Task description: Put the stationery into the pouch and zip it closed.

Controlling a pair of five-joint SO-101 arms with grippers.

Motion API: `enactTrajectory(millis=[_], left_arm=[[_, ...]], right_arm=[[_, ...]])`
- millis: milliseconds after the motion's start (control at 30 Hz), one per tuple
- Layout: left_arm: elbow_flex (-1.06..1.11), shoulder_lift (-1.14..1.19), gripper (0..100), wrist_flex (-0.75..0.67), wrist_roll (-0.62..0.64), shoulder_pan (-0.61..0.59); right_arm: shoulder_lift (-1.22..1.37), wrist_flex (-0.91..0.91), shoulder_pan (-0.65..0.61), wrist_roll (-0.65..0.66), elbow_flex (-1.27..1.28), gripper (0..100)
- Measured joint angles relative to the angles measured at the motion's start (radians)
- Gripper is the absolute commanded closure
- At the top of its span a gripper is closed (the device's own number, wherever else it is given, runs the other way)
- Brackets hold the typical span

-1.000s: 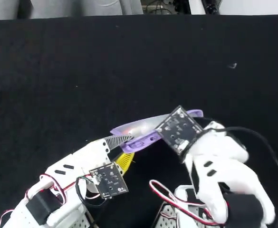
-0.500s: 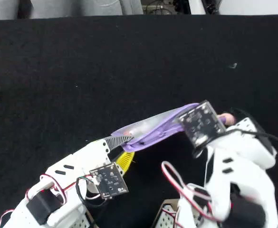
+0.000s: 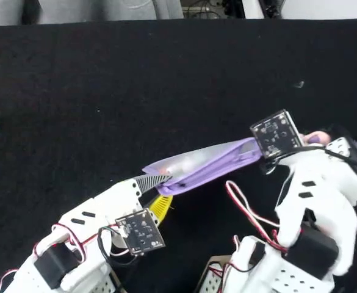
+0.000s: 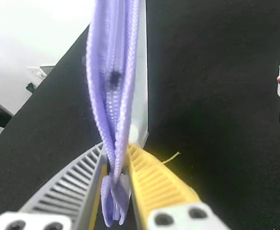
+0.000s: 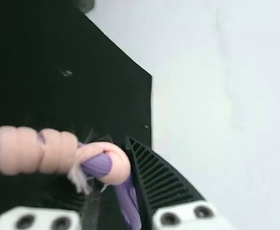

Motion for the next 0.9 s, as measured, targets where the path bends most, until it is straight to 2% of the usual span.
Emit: enactTrajectory(millis=[267, 500, 633, 900], left_arm=[[0.000, 0.000, 97, 0.000, 0.000, 0.000], [0.005, 0.000, 97, 0.003, 0.002, -0.003], [0.005, 0.000, 97, 0.003, 0.002, -0.003], [0.005, 0.000, 97, 0.003, 0.002, -0.003]], right_arm=[[0.031, -0.133, 0.084, 0.012, 0.014, 98.7], [0.253, -0.276, 0.173, 0.012, 0.014, 98.7], [0.325, -0.284, 0.195, 0.012, -0.009, 98.7], [0.295, -0.259, 0.190, 0.012, -0.028, 98.7]])
